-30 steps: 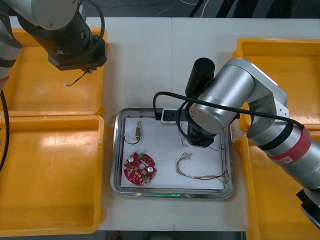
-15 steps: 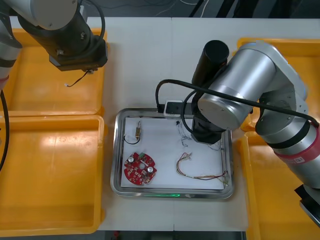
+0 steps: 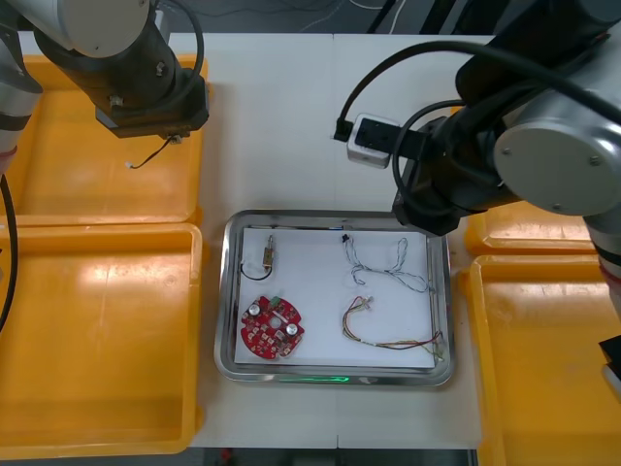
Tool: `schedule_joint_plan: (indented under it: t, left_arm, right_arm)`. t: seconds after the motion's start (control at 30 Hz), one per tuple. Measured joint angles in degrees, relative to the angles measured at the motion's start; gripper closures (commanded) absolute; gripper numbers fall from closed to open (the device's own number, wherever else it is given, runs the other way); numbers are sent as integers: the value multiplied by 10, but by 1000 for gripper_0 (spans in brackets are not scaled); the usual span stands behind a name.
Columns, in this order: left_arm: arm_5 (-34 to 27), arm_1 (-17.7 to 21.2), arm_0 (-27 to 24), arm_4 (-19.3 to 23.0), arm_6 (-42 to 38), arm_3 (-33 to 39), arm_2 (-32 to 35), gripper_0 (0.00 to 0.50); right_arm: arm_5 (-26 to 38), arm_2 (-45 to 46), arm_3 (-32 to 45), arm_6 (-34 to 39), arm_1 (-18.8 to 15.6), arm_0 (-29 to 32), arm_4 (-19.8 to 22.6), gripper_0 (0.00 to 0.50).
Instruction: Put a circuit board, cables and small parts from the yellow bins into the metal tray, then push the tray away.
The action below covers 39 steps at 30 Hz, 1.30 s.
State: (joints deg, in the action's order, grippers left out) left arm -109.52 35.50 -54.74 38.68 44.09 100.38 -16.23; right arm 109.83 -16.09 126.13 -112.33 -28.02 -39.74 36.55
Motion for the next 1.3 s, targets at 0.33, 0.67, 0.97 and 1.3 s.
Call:
schedule_joint_plan:
  t: [0.33, 0.67, 0.97, 1.3]
  left_arm:
    - [0, -15, 0, -5, 0, 0, 6, 500]
    - [-1, -57, 1, -13, 0, 1, 8, 500]
    - [-1, -75, 1, -22, 0, 2, -29, 500]
    - [18, -82, 51, -49, -2, 54, -89, 500]
  right_arm:
    - [0, 138, 18, 109, -84, 53, 107, 0]
    - [0, 277, 19, 200, -148, 143, 159, 0]
    - [0, 383, 16, 213, -163, 227, 164, 0]
    - [0, 418, 14, 234, -163, 281, 134, 0]
